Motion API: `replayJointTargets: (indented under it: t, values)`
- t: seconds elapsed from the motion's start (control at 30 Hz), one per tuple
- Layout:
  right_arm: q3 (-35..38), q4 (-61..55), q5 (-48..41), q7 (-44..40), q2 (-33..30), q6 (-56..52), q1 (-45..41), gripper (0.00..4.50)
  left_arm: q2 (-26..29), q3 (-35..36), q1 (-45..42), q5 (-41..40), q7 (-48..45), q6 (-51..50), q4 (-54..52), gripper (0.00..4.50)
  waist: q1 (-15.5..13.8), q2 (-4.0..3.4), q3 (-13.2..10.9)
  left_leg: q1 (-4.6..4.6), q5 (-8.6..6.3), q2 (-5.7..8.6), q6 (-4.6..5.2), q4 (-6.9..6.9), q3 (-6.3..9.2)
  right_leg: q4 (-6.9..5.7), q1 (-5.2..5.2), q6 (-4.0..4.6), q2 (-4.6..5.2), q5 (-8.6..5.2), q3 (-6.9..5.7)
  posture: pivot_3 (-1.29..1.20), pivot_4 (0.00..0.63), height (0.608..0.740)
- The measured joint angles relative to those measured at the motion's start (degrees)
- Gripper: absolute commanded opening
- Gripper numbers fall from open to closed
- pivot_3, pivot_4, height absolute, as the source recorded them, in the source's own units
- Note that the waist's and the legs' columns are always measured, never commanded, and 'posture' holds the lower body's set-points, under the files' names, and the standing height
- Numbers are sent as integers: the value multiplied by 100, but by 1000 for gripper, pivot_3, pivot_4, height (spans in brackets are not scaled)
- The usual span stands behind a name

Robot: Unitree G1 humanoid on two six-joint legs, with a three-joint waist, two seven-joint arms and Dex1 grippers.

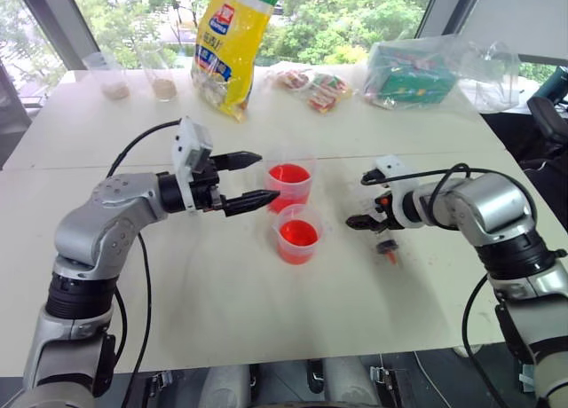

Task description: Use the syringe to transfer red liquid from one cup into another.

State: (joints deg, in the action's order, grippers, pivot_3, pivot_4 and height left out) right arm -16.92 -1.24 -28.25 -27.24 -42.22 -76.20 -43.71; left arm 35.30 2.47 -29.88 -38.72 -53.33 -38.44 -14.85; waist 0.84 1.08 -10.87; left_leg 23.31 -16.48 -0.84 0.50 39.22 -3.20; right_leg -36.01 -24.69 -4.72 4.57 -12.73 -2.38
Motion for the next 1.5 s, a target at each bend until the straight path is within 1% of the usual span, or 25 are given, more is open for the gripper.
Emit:
replayJointTargets:
  t: [0.07, 0.1, 0.2, 0.23, 0.47, 0.57, 0.7, 0.77, 0.87, 1.0, 1.07, 1.17, 1.3, 1.5]
  values:
    - [-5, 26, 127, -4, 64, 28, 0, 3723, 1, 0, 2, 1, 2, 0, 0, 4500, 4, 2, 1, -2, 1, -1, -1, 0, 0, -2, 0, 1, -1, 1, 0, 0, 150, 740]
    - [-7, 35, 220, 0, 83, 37, 2, 3120, 1, 0, 1, 2, 4, 0, 0, 4500, 4, 2, 1, -2, 1, -2, -2, 0, 0, -2, 0, 2, -1, 1, 0, 0, 150, 740]
    - [33, -49, 327, -4, 128, 20, 42, 1578, 3, -1, -3, 3, 4, 2, 1, 4500, 1, 2, 1, -2, 1, -2, -2, 0, 1, -3, -1, 1, -2, 2, 0, 0, 150, 740]
    - [45, -125, 344, -6, 124, -17, 63, 1362, 11, 1, -6, 3, -3, 6, 4, 4500, 0, 2, 1, -1, 1, -3, -2, -1, 3, -3, -1, 1, -3, 2, -1, 0, 150, 740]
    - [394, -665, 330, -50, 91, -392, 314, 1359, 67, 8, -229, 88, -77, 114, 199, 4500, -31, -1, 0, 14, 1, -1, -2, -4, 3, -2, -15, 0, 0, 2, -3, 0, 150, 740]
    - [1073, -855, 188, -105, 112, -435, 270, 1359, 68, 17, -532, 128, -148, 177, 462, 4500, -36, -2, -1, 15, 1, 2, -2, -4, 0, -1, -15, 0, 2, 2, -2, 0, 150, 740]
    - [2335, -880, 28, -80, 572, 803, -444, 1359, 58, 62, -873, 147, -219, 190, 867, 4500, 12, -4, -3, 13, 1, -2, -2, -7, -1, -3, -20, -2, -8, 3, -1, 0, 150, 740]
    - [2696, -887, -26, -50, 872, 1436, -775, 1359, 55, 135, -975, 122, -278, 217, 1005, 4500, 6, -4, -2, 10, 1, -6, -2, -12, 2, -6, -19, -1, -13, 2, -3, 0, 150, 740]
    - [3007, -874, -237, -108, 1663, 2512, -846, 1359, -10, 305, -1073, 42, -267, 234, 1174, 4500, 0, -4, -3, 11, 1, -9, -3, -14, 3, -9, -20, -1, -14, 2, -5, 0, 150, 740]
    - [3104, -777, -578, -105, 2822, 3520, -824, 1359, -183, 413, -1361, -156, -170, 135, 1277, 4500, -6, -5, -3, 16, 2, -4, -3, -10, 0, -9, -20, -2, -1, 4, -4, 0, 150, 740]
    - [3048, -678, -640, -184, 3260, 4084, -748, 1359, -184, 514, -1497, -215, -150, 120, 1324, 4500, -18, -5, -3, 16, 2, 1, -3, -10, 1, -8, -18, -3, 4, 4, -5, 0, 150, 740]
    - [2907, -383, -614, -372, 3650, 4819, -481, 1359, -156, 619, -1570, -306, -142, 84, 1398, 4500, -11, -5, -3, 14, 2, 3, -3, -9, 0, -7, -15, -3, 6, 4, -5, 0, 150, 740]
    - [2564, 162, -355, -689, 3893, 5601, 19, 1359, -158, 625, -1576, -361, -122, -12, 1393, 4500, -1, -6, -3, 13, 2, 2, -4, -10, 2, -9, -16, -3, 4, 4, -5, 0, 150, 740]
    - [2093, 806, 183, -1046, 3895, 6548, 531, 1359, -257, 607, -1586, -434, -51, -103, 1221, 4500, 3, -7, -4, 11, 3, 1, -6, -10, 1, -11, -17, -3, 3, 4, -4, 0, 150, 740]
